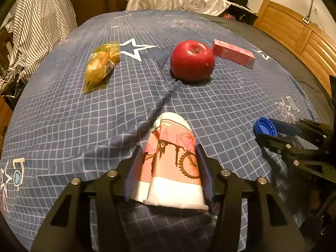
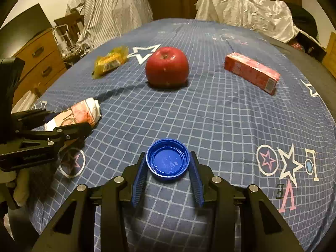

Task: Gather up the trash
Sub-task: 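Carry the paper cup and blue cap with both tools over the bucket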

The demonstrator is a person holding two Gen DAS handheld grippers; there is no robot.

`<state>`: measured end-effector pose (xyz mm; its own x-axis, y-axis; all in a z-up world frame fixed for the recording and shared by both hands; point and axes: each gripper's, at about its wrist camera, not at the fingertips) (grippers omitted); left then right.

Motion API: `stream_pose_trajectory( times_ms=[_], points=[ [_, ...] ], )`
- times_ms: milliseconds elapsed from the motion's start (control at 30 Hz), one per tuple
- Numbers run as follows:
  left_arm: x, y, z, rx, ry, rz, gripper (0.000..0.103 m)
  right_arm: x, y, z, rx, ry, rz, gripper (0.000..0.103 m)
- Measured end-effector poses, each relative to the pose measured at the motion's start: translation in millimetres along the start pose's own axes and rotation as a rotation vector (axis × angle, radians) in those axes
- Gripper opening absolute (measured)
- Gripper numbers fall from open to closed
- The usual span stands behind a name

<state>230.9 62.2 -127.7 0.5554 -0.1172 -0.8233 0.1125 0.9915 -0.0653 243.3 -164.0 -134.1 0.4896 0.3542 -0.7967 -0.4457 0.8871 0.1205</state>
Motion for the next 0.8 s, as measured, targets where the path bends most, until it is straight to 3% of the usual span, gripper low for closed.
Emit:
stream_pose_trajectory(
  times_ms=[100,233,333,467,800],
  points=[
    [5.9,-2.7,1.1,0.014,0.009,0.01,0.059,2.5,3.2,2.1,-0.015,0.014,0.006,0.047],
    [10.2,-4.8,4.2,0.012,0.01,0.015,0.059,3.5,3.8,1.7,-0.019,0.016,0.002,0.048],
    [10.5,-3.6,4.4,0.003,0.002,0.026,0.048,4.0,5.4,1.3,-0.034,0.009,-0.016,0.041],
    [8.0,-3.6,3.7,0.007,-0.019,0.041,0.038,2.7,3.2,-1.4,-0.027,-0.02,-0.023,0.041],
    [-38.0,-5.0,-15.2,-0.006,-0.152,0.081,0.036,-49.7,4.3,-14.0,0.046,-0.206,-0.056,0.041]
  ],
)
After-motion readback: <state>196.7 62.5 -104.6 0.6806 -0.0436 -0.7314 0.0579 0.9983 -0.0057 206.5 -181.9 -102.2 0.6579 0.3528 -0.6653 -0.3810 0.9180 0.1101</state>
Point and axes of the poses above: each gripper's, at about its wrist camera, not at the fingertips, and x roughly the way its jaws point, y to its left, z to its top, and after that the axes turned 1 degree about -z, right-handed
